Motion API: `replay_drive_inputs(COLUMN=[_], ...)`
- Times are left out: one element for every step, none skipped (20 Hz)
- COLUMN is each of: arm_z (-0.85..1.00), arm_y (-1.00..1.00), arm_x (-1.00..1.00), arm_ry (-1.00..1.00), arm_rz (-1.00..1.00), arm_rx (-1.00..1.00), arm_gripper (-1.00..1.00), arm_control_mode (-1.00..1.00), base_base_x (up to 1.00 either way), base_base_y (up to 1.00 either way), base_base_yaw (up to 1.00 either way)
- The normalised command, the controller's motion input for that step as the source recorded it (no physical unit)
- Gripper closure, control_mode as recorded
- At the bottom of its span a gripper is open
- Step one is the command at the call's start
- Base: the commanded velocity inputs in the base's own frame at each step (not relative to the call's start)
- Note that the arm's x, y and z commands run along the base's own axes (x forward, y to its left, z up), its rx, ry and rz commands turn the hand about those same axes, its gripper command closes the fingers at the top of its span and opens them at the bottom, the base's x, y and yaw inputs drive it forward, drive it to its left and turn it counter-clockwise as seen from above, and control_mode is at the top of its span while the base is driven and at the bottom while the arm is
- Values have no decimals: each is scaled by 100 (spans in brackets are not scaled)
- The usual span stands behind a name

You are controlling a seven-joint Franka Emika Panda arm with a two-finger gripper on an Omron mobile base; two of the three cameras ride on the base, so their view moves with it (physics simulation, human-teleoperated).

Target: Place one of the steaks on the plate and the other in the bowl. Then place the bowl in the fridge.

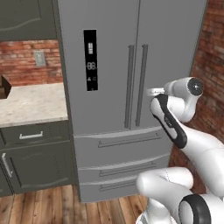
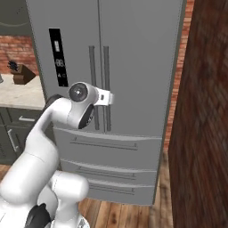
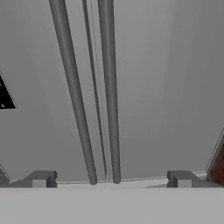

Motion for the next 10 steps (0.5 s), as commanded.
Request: replay_drive_inputs(arm_z=[10, 4, 1, 1, 1, 1, 0, 0, 0, 0], arm_y=[0, 0, 0, 0, 0, 0, 0, 0, 0, 0], arm_x=[51, 52, 56, 59, 56, 56, 55, 56, 56, 56], arm_ry=[-1, -2, -4, -3, -4, -4, -4, -3, -3, -3], arm_rz=[0, 0, 0, 0, 0, 0, 0, 0, 0, 0], arm_rx=[0, 0, 0, 0, 0, 0, 0, 0, 0, 0], arm_gripper=[-100, -100, -100, -100, -100, -100, -100, -100, -100, -100], arm_control_mode=[-100, -100, -100, -100, -100, -100, -100, -100, -100, -100], base_base_x=[0, 0, 0, 0, 0, 0, 0, 0, 0, 0], base_base_y=[0, 0, 0, 0, 0, 0, 0, 0, 0, 0], base_base_yaw=[0, 0, 0, 0, 0, 0, 0, 0, 0, 0])
